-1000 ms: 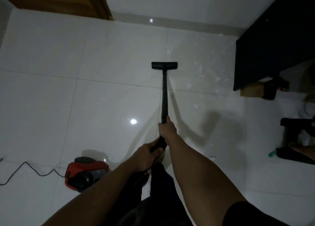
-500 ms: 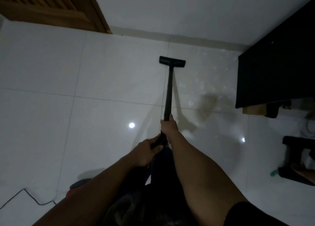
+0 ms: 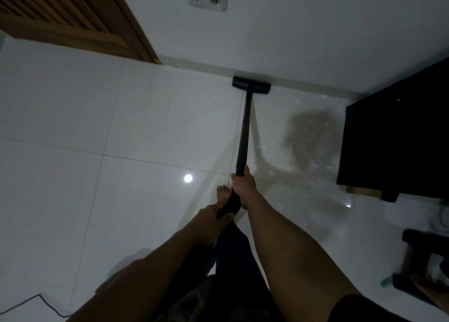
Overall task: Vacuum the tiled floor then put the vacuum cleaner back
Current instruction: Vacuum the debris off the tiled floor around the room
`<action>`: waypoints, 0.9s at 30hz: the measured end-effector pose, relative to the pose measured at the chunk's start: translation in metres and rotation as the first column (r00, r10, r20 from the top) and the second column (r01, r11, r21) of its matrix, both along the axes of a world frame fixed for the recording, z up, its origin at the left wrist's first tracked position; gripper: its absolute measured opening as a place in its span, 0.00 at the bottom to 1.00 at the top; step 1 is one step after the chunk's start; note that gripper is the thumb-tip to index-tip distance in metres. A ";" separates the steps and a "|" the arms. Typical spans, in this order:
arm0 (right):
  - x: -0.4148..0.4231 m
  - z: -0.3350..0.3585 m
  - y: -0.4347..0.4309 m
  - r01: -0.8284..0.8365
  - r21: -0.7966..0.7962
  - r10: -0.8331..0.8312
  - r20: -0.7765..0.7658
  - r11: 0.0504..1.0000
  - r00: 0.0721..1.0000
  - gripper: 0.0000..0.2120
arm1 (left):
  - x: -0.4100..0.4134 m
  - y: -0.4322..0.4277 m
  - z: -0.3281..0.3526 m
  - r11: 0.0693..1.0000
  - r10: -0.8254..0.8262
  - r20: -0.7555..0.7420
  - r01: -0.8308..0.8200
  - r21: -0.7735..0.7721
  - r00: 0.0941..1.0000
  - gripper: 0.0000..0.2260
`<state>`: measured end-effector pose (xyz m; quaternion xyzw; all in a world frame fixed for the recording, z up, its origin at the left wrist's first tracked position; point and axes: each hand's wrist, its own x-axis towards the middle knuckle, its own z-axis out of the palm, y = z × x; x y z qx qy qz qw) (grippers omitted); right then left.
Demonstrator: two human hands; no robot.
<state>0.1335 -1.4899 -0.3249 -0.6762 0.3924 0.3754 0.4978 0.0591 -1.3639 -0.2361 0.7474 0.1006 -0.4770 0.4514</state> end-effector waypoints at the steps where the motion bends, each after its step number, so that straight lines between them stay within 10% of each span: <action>1: 0.005 0.000 -0.001 -0.015 -0.005 0.015 -0.009 1.000 1.000 0.33 | 0.005 -0.001 0.000 1.000 -0.002 -0.010 0.002 0.001 1.000 0.21; 27: -0.133 0.054 0.075 0.150 -0.038 -0.145 0.110 0.988 0.983 0.34 | -0.140 0.081 0.026 0.999 0.005 0.161 0.001 -0.033 0.987 0.24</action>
